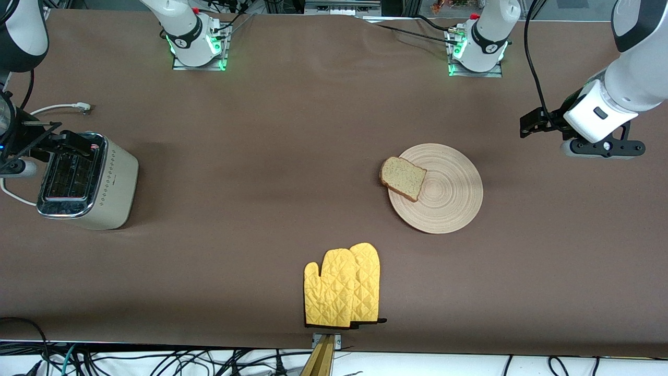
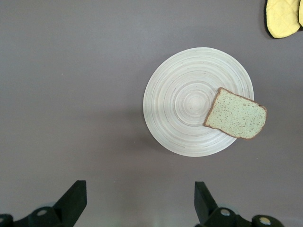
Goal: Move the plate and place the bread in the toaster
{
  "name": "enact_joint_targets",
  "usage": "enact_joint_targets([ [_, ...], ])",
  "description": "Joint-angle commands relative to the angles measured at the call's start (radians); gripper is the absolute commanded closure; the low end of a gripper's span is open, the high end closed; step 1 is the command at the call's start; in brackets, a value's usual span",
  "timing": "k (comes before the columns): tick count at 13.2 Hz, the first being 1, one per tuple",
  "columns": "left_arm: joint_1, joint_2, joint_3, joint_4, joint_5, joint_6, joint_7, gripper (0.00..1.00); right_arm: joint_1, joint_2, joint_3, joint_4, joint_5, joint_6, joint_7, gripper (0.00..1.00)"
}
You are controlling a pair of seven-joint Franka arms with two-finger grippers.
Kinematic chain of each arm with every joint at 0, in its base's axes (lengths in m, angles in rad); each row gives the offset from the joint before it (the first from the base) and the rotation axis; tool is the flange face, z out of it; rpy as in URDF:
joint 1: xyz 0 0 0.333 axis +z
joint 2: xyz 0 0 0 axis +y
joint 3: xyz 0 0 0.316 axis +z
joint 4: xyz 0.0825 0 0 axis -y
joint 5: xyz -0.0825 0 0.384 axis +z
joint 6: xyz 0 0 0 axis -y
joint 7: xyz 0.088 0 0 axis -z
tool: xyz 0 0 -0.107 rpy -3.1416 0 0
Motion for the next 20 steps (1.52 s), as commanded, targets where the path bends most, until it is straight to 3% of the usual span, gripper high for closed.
enact_joint_targets([
  [1,-0.009,0.009,-0.001,0.016,0.018,0.009,0.008,0.0,-0.005,0.008,0.005,0.026,-0.003,-0.019,0.004,0.0],
  [8,-0.005,-0.014,-0.016,-0.017,0.028,0.127,0.007,0.0,-0.007,0.008,0.003,0.026,-0.003,-0.019,0.004,0.0],
  [20,0.0,-0.019,-0.013,-0.014,0.055,0.118,-0.009,0.0,-0.008,0.008,0.002,0.026,-0.002,-0.011,0.001,0.0],
])
